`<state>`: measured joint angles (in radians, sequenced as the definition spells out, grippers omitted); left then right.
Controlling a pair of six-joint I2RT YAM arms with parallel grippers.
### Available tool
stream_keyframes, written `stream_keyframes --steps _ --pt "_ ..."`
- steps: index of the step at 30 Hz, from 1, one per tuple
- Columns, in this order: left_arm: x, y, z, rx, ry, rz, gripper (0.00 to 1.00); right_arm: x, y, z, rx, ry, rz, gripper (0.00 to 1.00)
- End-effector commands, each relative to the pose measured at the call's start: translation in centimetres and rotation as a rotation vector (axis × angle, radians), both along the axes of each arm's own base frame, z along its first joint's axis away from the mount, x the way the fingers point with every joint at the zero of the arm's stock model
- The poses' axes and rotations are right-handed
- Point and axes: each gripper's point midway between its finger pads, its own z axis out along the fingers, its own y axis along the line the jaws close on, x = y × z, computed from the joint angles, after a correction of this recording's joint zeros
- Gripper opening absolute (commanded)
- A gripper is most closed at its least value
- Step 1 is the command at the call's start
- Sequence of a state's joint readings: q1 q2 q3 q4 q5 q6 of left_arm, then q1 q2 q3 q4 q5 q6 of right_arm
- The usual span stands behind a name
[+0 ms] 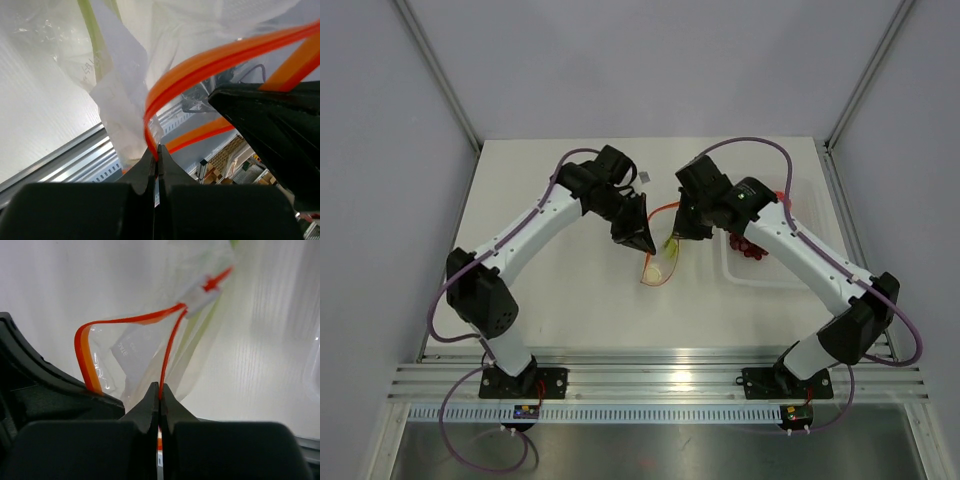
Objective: Place the food in the zip-top bag and seal the zipper
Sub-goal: Adjust the zipper food storage bag at the center of the board.
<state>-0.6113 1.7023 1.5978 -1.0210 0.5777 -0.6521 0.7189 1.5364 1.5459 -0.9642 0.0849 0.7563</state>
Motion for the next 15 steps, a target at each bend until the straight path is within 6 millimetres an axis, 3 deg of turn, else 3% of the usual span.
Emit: stream_keyframes --steps 1,4,6,8,9,10,11,12,13,15 --pt "1.5 0.6 10.6 -0.15 -0.275 0.0 0.0 1.2 -0.6 10.1 0.124 -0.237 -0.028 0.0" --pt "0.8 1.1 14.4 -0.229 -0.333 0.005 0.0 0.9 -1.0 13.4 0.15 -0.293 -0.026 0.0" --pt "0.8 0.9 14.5 -0.251 -0.323 0.017 0.0 0.7 -1.2 13.9 0.158 -0.304 -0.024 0.0" --pt "0.7 0.8 12.7 -0.241 -0.286 0.022 0.0 0.7 -1.2 13.2 0.157 -0.299 -0.025 0.0" --pt "0.7 0.7 11.8 -0.233 -0.269 0.024 0.0 0.6 -1.1 11.4 0.134 -0.266 -0.022 0.0" --pt "0.5 0.8 9.3 -0.201 -0.21 0.024 0.0 0.6 -1.1 10.4 0.128 -0.246 -0.028 0.0" --pt "0.6 0.7 8.3 -0.195 -0.199 0.022 0.0 0.7 -0.8 9.5 0.129 -0.235 -0.025 0.0" --pt "0.5 0.9 6.8 -0.168 -0.176 0.027 0.0 0.5 -0.9 7.0 0.096 -0.191 -0.029 0.0" --pt "0.3 1.2 4.9 -0.137 -0.138 0.028 0.0 0.4 -0.9 5.8 0.088 -0.171 -0.038 0.0" --pt "0.1 1.2 3.4 -0.123 -0.107 0.025 0.0 0.3 -1.2 3.0 0.049 -0.126 -0.046 0.0"
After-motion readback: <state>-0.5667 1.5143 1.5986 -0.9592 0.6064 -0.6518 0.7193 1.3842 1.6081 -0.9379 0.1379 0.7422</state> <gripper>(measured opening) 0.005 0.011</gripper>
